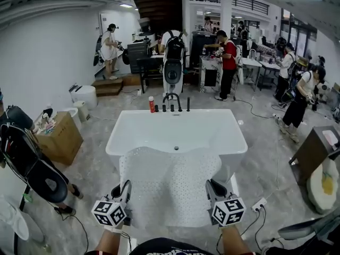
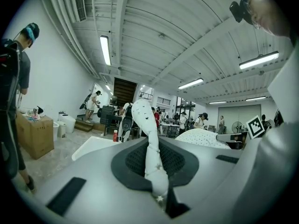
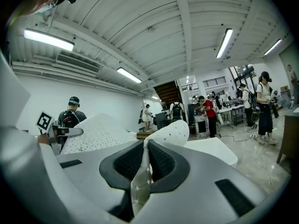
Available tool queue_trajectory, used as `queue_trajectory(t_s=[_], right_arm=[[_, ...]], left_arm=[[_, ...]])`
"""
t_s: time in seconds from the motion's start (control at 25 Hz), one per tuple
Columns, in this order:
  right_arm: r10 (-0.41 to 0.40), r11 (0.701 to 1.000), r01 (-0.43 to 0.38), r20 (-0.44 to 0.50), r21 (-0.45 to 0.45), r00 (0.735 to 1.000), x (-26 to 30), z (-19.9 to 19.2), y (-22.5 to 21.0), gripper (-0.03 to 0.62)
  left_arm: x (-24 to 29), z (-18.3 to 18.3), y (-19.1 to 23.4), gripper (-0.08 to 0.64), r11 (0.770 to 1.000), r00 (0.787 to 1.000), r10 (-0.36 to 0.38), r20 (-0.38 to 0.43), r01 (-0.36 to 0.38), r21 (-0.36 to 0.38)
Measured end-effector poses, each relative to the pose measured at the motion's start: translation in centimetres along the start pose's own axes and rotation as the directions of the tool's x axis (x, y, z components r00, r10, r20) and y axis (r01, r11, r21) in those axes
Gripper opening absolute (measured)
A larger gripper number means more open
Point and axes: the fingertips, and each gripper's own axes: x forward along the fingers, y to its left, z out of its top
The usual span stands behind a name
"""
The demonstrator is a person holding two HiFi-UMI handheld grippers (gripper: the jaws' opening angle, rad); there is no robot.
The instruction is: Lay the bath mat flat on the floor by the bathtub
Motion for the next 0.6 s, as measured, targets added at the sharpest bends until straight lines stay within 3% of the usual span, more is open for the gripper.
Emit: queue_trajectory(t_s=[0.32, 0.6], right_arm=[[0.006, 1.000, -0.006, 0.002, 0.016, 1.000, -1.5, 0.2, -0.7, 0.052], [-0.038, 0.999, 0.038, 0.013, 0.036, 0.999, -1.3, 0.0, -3.6, 0.052]], left_arm=[[0.3, 0.3, -1.8, 0.029, 1.000, 1.000, 0.004, 0.002, -0.004, 0.011], [2.1, 0.0, -2.2, 0.029, 1.000, 1.000, -0.016, 0.002, 0.016, 0.002]])
